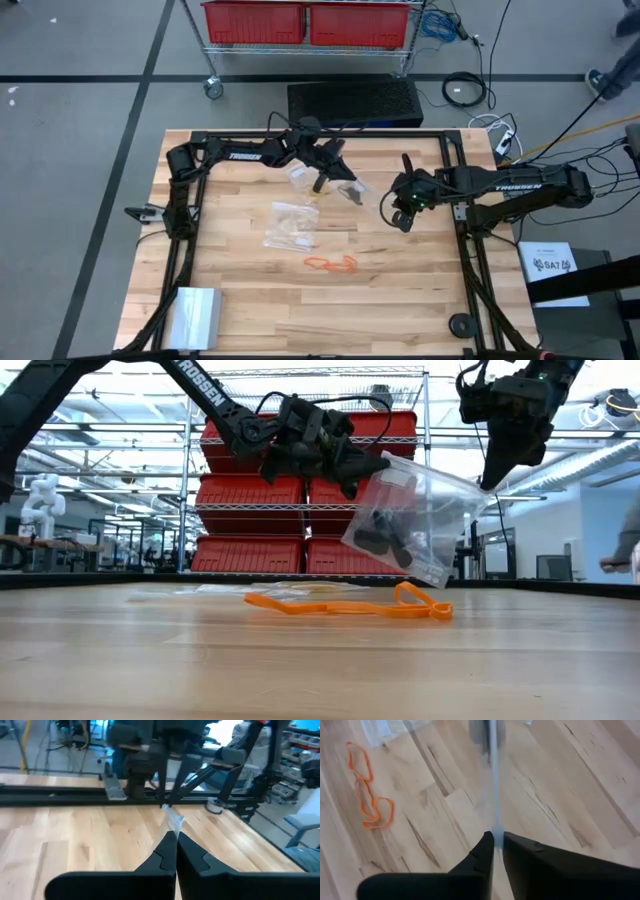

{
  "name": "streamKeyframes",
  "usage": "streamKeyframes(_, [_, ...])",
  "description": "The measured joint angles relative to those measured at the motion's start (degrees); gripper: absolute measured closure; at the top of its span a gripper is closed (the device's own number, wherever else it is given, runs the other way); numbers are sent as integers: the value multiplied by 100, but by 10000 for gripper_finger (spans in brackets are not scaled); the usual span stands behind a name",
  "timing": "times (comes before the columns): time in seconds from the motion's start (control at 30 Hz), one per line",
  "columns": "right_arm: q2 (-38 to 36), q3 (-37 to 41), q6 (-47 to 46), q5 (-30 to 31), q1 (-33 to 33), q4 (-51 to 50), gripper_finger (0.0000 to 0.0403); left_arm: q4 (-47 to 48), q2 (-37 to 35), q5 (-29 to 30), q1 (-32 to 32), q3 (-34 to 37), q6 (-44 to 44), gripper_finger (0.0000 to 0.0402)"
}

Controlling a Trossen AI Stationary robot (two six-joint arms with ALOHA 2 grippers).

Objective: Sort rubber bands
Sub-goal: Close the zip bag

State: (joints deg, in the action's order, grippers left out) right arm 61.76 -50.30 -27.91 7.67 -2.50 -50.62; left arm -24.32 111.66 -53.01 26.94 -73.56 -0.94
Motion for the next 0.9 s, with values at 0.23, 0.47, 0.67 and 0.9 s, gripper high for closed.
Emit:
streamKeyframes(0.23, [-2, -219, -14, 108, 0, -206, 308, 902, 9, 1609, -246, 0, -973, 385])
streamKeyframes(0.47, [5, -361, 19, 288, 0, -215, 253, 501, 29, 2070, -624, 0, -1297, 311])
streamKeyframes(0.67, [169, -309, -129, 913, 0, -36, 253, 291, 31, 2720, -611, -63, -1244, 245])
streamKeyframes(0.9, [687, 756, 374, 1174, -217, 2350, 338, 1142, -509, 2808, -374, -164, -1338, 260])
